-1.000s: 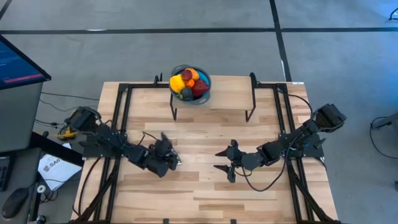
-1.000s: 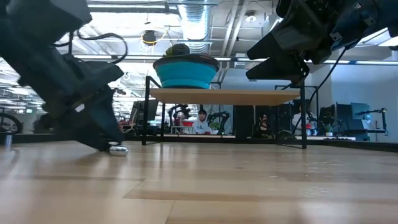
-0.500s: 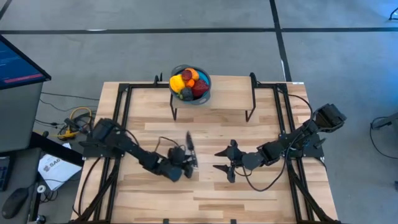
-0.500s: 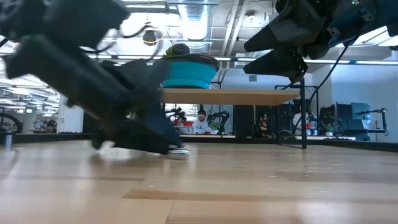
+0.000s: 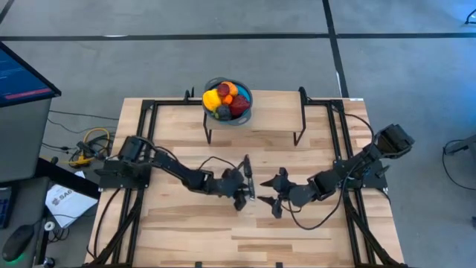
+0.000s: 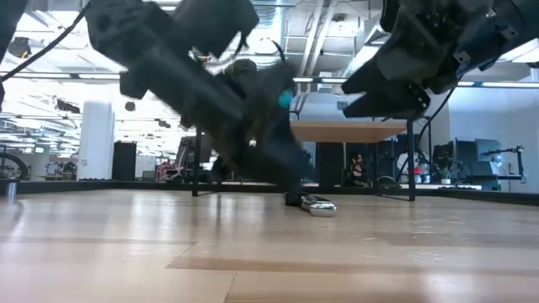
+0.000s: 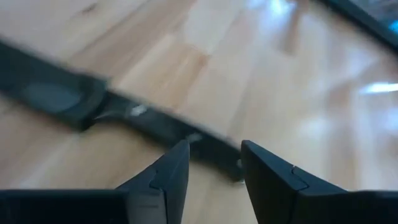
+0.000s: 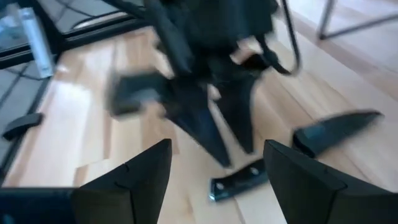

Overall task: Pick & Place Fruit
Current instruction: Put the kitchen knife on the shelf

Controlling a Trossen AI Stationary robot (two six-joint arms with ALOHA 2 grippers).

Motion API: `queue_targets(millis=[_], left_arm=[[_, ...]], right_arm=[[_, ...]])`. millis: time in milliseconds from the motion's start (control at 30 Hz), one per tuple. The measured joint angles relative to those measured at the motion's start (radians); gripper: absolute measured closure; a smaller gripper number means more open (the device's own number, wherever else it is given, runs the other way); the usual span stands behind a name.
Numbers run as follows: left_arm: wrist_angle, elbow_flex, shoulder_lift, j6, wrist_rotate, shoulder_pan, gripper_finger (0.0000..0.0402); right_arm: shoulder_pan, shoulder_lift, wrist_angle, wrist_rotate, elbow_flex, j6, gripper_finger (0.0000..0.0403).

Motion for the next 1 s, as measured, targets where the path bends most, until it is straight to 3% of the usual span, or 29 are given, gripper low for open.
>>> queue_targets(millis=[100,267,367,500,667,800,1000], left_arm=[[0.002,-0.008,-0.067,0.023,0.043,0.007,0.0262],[0.009,-0.065,-0.221,0.144,0.038,-0.027,0.0262],[0.007,-0.136,-0.328,0.171,-0.02,-0.06,0.0262],[0.007,-0.25,-0.455,0.166,-0.169,-0.118,0.0262],[0.011,-0.392,-0.554,0.026,-0.336,-0.191,0.0262],[0.021,-0.469,-0.566,-0.119,-0.451,-0.245,0.0262],[0.017,-0.531,-0.549,-0.276,-0.531,-0.294,0.0262]], right_arm=[[0.007,0.0,-0.045,0.039,0.0,0.085,0.0155],[-0.007,0.089,0.008,0.004,0.0,0.148,0.0155],[-0.04,0.184,0.037,-0.013,0.032,0.143,0.0155],[-0.076,0.289,-0.077,-0.013,0.16,0.046,0.0153],[-0.113,0.346,-0.439,-0.007,0.349,0.061,0.0153],[-0.118,0.365,-0.613,0.03,0.456,0.07,0.0153],[-0.115,0.362,-0.648,0.087,0.467,0.207,0.0153]])
